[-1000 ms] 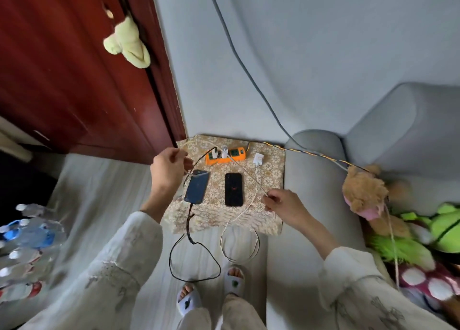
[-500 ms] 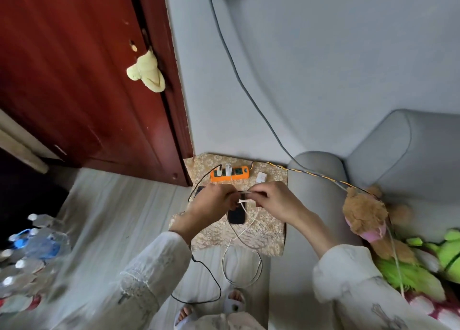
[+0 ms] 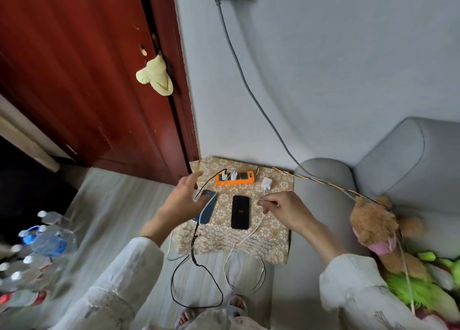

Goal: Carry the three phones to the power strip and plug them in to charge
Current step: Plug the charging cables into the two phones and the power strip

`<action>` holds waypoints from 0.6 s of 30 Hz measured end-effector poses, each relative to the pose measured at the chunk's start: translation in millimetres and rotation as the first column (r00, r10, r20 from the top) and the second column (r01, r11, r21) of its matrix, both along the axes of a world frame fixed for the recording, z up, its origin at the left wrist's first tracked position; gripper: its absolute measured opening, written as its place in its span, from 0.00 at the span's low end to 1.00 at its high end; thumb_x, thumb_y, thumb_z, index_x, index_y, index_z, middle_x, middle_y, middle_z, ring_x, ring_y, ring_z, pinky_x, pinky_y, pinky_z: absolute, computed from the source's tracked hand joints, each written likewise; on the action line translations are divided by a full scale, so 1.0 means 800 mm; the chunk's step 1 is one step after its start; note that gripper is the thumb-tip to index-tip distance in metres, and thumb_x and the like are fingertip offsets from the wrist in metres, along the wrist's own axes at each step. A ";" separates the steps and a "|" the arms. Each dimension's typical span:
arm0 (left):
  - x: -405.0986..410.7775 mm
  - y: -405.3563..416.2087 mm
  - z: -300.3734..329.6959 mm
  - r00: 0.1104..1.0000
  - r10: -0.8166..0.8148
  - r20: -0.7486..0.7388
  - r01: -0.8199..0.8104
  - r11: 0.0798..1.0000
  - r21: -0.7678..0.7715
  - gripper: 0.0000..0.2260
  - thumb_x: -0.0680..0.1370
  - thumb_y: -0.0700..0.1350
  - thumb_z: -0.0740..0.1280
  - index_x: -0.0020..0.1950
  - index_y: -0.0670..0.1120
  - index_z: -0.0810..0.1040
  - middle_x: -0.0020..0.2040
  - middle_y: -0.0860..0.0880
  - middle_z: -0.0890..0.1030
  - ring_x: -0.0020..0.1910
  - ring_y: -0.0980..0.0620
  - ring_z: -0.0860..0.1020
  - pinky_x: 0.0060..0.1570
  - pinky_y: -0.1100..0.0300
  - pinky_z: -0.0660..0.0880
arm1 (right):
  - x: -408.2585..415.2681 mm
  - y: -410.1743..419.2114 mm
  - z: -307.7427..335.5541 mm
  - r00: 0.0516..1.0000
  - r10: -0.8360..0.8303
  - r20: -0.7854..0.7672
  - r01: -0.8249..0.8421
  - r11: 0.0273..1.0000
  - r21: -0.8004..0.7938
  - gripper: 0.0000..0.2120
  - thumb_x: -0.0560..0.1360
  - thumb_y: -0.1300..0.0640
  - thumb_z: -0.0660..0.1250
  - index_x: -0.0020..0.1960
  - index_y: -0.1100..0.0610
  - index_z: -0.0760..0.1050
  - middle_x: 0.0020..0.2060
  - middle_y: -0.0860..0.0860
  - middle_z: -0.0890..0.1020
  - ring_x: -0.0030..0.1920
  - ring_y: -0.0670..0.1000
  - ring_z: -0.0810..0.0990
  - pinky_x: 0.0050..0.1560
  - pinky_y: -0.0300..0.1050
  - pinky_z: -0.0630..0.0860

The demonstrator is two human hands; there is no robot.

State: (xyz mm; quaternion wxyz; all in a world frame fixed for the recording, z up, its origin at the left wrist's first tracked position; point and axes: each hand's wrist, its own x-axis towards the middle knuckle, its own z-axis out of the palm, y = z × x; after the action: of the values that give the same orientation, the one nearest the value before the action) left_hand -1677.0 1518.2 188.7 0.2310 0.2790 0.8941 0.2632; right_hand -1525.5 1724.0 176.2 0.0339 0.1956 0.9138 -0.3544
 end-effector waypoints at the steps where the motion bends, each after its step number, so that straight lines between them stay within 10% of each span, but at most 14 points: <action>1: 0.009 0.007 -0.002 0.996 -0.084 -0.001 0.084 0.996 0.005 0.27 0.75 0.48 0.65 0.72 0.50 0.60 0.70 0.46 0.67 0.68 0.47 0.67 0.67 0.52 0.63 | -0.005 -0.004 0.001 0.999 0.045 -0.021 -0.045 0.999 0.013 0.10 0.75 0.53 0.65 0.41 0.55 0.82 0.36 0.54 0.85 0.20 0.42 0.66 0.32 0.39 0.68; 6: 0.039 0.040 -0.030 0.956 -0.222 0.191 0.217 0.975 0.048 0.09 0.76 0.51 0.63 0.53 0.49 0.77 0.47 0.49 0.83 0.45 0.57 0.80 0.47 0.66 0.74 | -0.027 -0.017 -0.014 0.979 0.204 -0.013 -0.197 0.959 0.204 0.09 0.75 0.51 0.64 0.47 0.51 0.83 0.38 0.50 0.85 0.34 0.47 0.77 0.57 0.44 0.62; 10: 0.048 0.053 -0.068 0.948 -0.099 0.303 0.068 0.992 0.111 0.12 0.78 0.49 0.61 0.36 0.50 0.76 0.26 0.53 0.76 0.23 0.63 0.74 0.30 0.69 0.69 | -0.038 -0.012 -0.055 0.972 0.230 0.038 -0.232 0.946 0.227 0.10 0.75 0.50 0.64 0.52 0.49 0.81 0.48 0.50 0.85 0.53 0.49 0.79 0.61 0.44 0.56; 14: 0.033 0.049 -0.131 0.906 0.185 0.380 -0.232 0.970 0.080 0.14 0.79 0.44 0.60 0.35 0.49 0.76 0.22 0.53 0.76 0.20 0.61 0.73 0.27 0.71 0.69 | -0.051 -0.003 -0.120 0.980 0.183 0.080 -0.189 0.979 0.070 0.27 0.73 0.51 0.67 0.70 0.52 0.65 0.70 0.50 0.69 0.72 0.49 0.64 0.73 0.51 0.56; 18: 0.008 0.032 -0.202 0.742 0.340 0.578 -0.473 0.877 0.091 0.07 0.79 0.37 0.59 0.52 0.45 0.74 0.35 0.50 0.81 0.17 0.57 0.72 0.23 0.64 0.74 | -0.076 0.018 -0.212 0.979 -0.029 0.201 0.042 0.997 -0.062 0.27 0.75 0.56 0.64 0.72 0.58 0.61 0.70 0.57 0.67 0.70 0.55 0.66 0.69 0.48 0.63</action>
State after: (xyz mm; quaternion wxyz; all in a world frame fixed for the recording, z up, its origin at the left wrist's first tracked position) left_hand -1670.2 1544.1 27.1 0.3780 0.0141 0.7929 0.4778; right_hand -1586.0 1738.5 6.5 0.1256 0.2454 0.8899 -0.3636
